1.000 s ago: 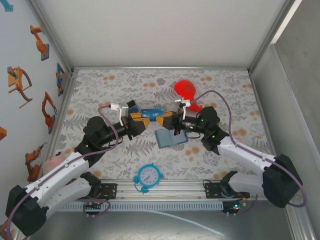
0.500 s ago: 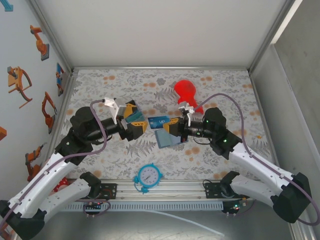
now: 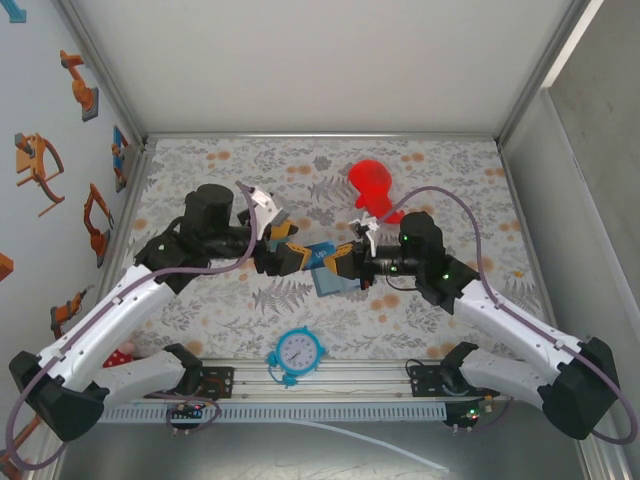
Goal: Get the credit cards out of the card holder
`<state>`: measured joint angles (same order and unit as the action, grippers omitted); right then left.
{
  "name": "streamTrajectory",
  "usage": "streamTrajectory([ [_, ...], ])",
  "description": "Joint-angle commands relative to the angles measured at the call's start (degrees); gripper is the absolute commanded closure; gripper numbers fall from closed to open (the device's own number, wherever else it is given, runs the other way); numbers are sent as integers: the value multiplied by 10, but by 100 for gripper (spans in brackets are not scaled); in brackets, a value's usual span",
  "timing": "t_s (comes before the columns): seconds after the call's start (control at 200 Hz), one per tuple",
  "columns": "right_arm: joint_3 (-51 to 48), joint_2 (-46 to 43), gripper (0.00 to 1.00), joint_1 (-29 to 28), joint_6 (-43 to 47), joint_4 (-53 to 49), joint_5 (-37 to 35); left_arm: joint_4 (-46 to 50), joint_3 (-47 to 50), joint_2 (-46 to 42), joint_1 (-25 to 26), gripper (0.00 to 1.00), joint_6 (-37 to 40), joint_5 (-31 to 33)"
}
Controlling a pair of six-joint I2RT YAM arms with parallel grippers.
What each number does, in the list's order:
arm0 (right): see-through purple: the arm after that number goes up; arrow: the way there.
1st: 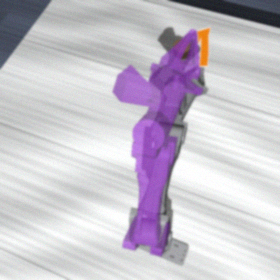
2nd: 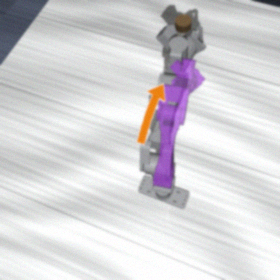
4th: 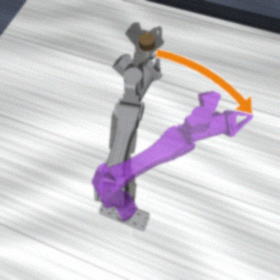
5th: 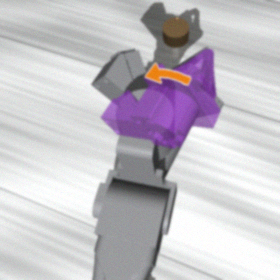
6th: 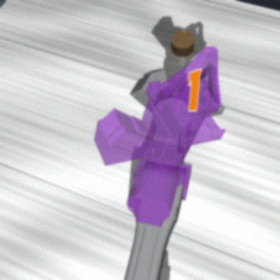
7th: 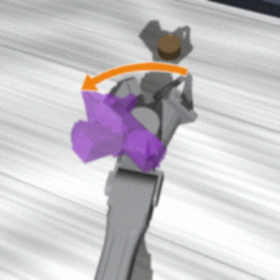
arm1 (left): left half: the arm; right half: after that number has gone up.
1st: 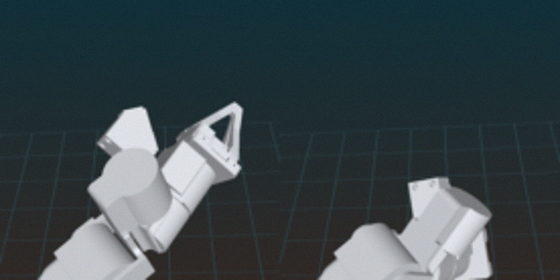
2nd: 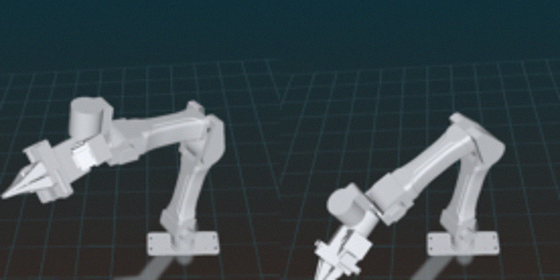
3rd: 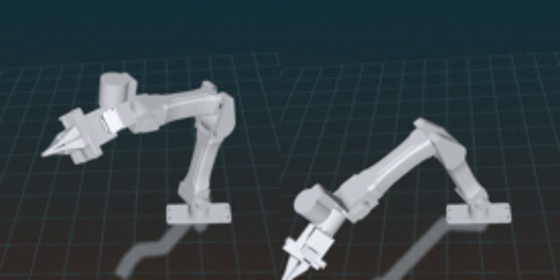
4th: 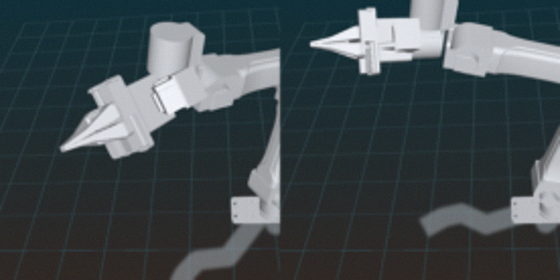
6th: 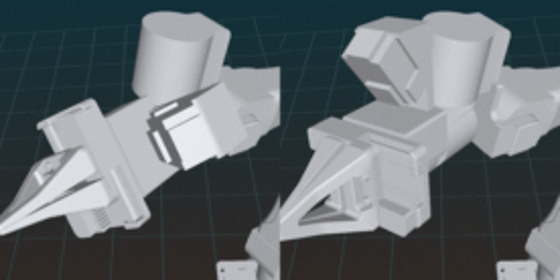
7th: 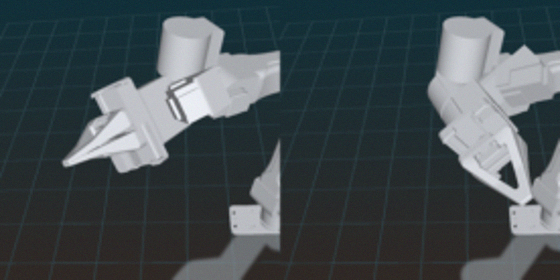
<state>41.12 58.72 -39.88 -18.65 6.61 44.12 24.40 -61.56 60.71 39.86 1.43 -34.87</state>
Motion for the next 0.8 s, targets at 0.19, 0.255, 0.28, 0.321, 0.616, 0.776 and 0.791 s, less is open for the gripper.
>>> streamTrajectory([
  [0.19,26,7,100,0,6,15,33,49,-34,42,12,33,43,-40],
  [0.255,26,10,100,-1,5,18,35,49,-36,48,12,43,47,-43],
  [0.28,26,11,100,-2,5,19,35,49,-36,50,12,46,48,-45],
  [0.321,26,13,100,-2,5,20,36,49,-38,53,12,54,49,-51],
  [0.616,28,13,100,-3,8,6,3,46,-33,65,13,100,65,-50],
  [0.776,31,2,63,-3,25,-32,-55,30,-20,50,10,100,75,-5],
  [0.791,31,1,61,-3,26,-36,-59,29,-19,49,9,100,76,-1],
])
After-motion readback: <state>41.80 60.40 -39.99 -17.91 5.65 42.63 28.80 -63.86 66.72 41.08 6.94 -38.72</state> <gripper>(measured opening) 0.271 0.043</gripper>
